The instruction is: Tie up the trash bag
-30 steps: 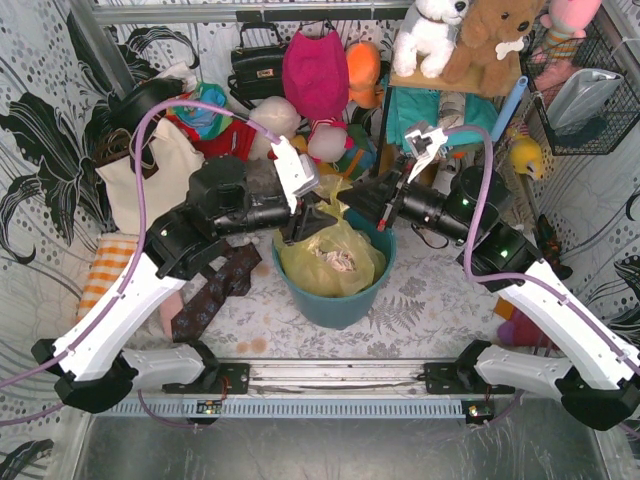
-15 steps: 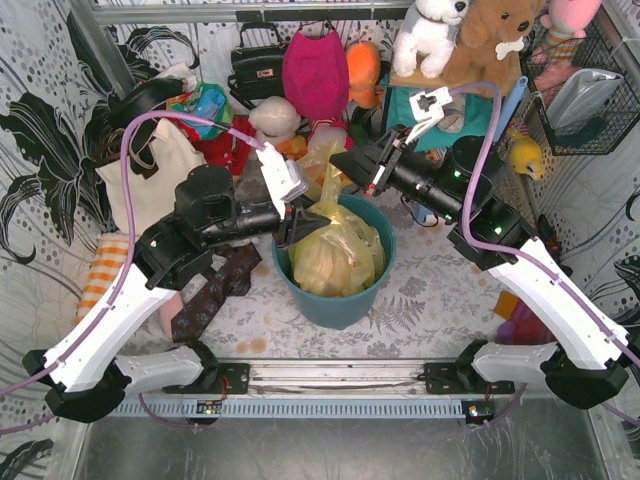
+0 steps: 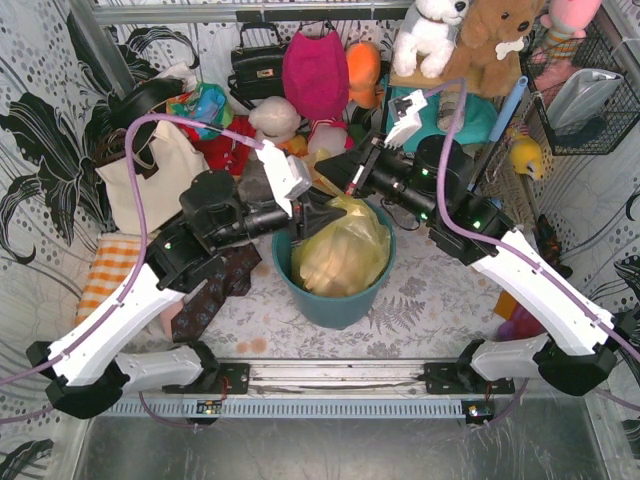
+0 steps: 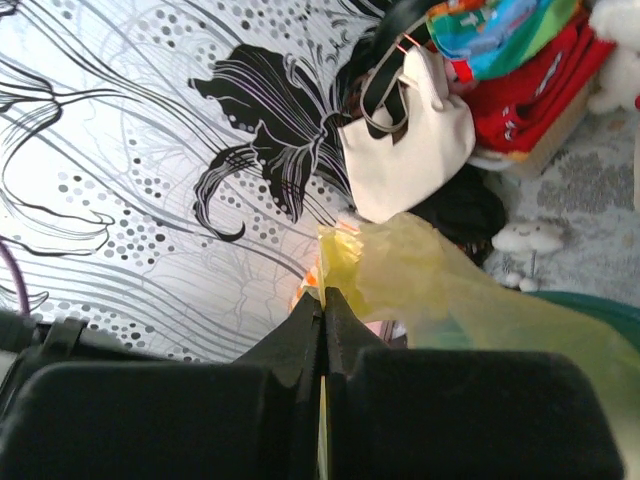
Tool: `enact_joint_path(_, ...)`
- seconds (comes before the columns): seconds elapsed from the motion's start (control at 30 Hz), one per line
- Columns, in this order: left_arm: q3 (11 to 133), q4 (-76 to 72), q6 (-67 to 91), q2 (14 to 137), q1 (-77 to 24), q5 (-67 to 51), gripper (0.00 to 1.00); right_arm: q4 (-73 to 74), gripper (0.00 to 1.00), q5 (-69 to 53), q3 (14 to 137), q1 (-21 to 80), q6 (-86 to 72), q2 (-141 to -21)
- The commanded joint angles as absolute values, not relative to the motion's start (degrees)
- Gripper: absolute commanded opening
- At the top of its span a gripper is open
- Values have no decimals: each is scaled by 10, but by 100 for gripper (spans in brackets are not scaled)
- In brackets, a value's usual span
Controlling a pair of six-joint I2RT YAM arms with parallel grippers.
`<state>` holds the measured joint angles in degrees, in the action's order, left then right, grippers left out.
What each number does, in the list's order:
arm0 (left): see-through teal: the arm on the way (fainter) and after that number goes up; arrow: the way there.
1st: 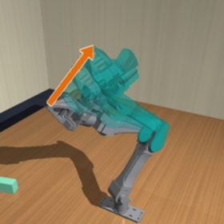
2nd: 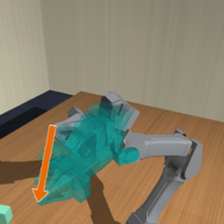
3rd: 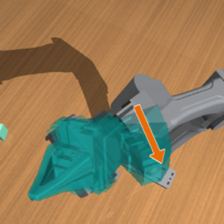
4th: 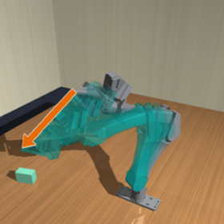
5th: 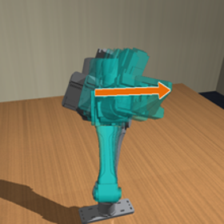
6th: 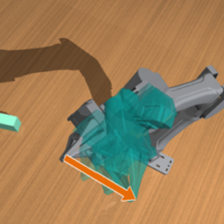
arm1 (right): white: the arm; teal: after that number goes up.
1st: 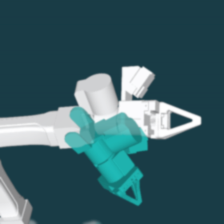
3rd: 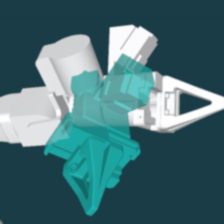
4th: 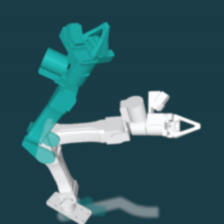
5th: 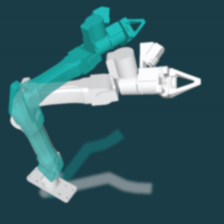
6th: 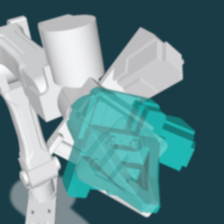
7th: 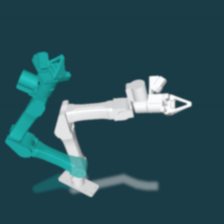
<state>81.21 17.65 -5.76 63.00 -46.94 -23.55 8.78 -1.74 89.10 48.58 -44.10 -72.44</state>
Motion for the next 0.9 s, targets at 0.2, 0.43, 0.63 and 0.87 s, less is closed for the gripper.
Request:
enact_joint_path(0.2, 833, 111, -88, 660, -546, -120, 27, 195, 0, 48, 990, 510, -475, -756)
enact_joint_path(0.43, 757, 99, -86, 557, -547, -100, 28, 249, 0, 81, 1018, 511, -390, -736)
enact_joint_path(0.63, 739, 121, -68, 518, -547, -128, 31, 283, 40, 68, 1024, 511, -358, -723)
enact_joint_path(0.87, 702, 114, -54, 504, -547, -165, 30, 380, 65, 97, 1107, 512, -321, -749)
